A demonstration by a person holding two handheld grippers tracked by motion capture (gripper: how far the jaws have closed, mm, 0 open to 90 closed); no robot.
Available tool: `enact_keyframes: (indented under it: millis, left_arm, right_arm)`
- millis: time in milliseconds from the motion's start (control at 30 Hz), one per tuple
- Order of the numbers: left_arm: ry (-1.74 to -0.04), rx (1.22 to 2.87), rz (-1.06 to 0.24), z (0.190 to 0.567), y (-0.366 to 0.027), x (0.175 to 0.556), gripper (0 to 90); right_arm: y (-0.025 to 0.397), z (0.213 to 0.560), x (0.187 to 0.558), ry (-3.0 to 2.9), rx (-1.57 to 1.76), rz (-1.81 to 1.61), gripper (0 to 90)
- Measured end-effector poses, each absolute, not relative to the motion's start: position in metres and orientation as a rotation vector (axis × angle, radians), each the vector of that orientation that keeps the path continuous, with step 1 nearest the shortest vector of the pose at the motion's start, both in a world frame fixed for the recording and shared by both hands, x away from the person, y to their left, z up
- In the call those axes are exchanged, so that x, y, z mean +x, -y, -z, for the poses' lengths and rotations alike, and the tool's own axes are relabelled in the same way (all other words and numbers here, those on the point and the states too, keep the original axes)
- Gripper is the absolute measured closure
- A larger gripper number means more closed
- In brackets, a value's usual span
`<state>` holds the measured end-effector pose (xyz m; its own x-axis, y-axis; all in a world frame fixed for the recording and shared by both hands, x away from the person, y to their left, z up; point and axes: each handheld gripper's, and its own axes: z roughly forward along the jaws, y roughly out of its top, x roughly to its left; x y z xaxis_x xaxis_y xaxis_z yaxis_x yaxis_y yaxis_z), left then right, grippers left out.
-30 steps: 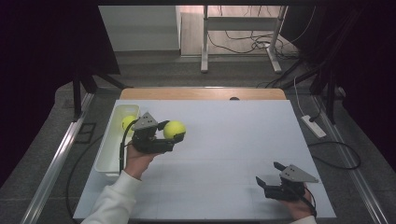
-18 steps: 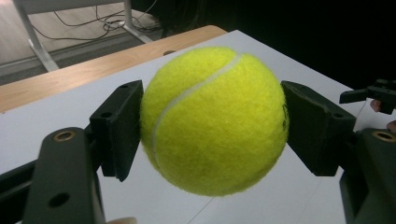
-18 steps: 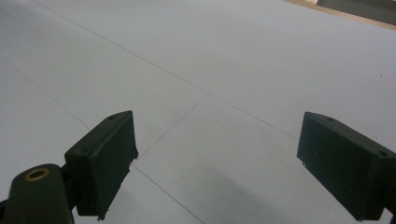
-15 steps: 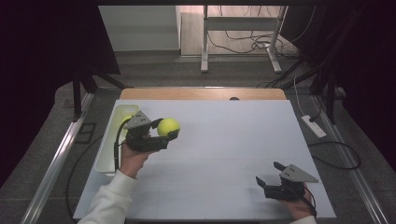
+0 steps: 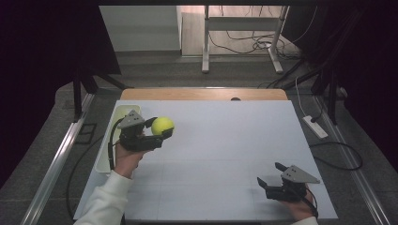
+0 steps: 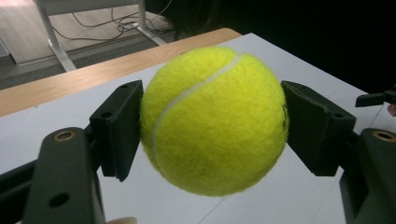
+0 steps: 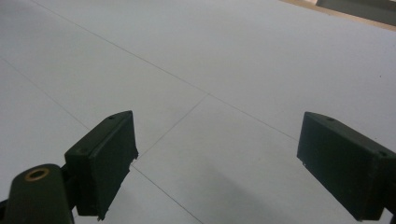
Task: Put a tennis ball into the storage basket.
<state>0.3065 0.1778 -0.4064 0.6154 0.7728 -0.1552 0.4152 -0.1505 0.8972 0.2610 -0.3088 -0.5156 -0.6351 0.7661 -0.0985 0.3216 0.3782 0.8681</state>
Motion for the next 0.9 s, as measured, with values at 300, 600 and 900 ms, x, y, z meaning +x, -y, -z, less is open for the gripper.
enact_keyframes:
  millis: [300, 600, 900]
  left_arm:
    - [-0.995, 1.765, -0.436, 0.406, -0.186, 0.306, 26.2]
    - [-1.028, 1.755, -0.461, 0.406, -0.2, 0.306, 26.2]
    - [-1.053, 1.744, -0.478, 0.406, -0.209, 0.306, 26.2]
  right_arm:
    - [0.309, 0.515, 0.261, -2.148, 0.932, -1.194, 11.4]
    - [0.308, 0.515, 0.261, -2.149, 0.933, -1.194, 11.4]
    - [0.308, 0.515, 0.261, -2.149, 0.932, -1.193, 11.4]
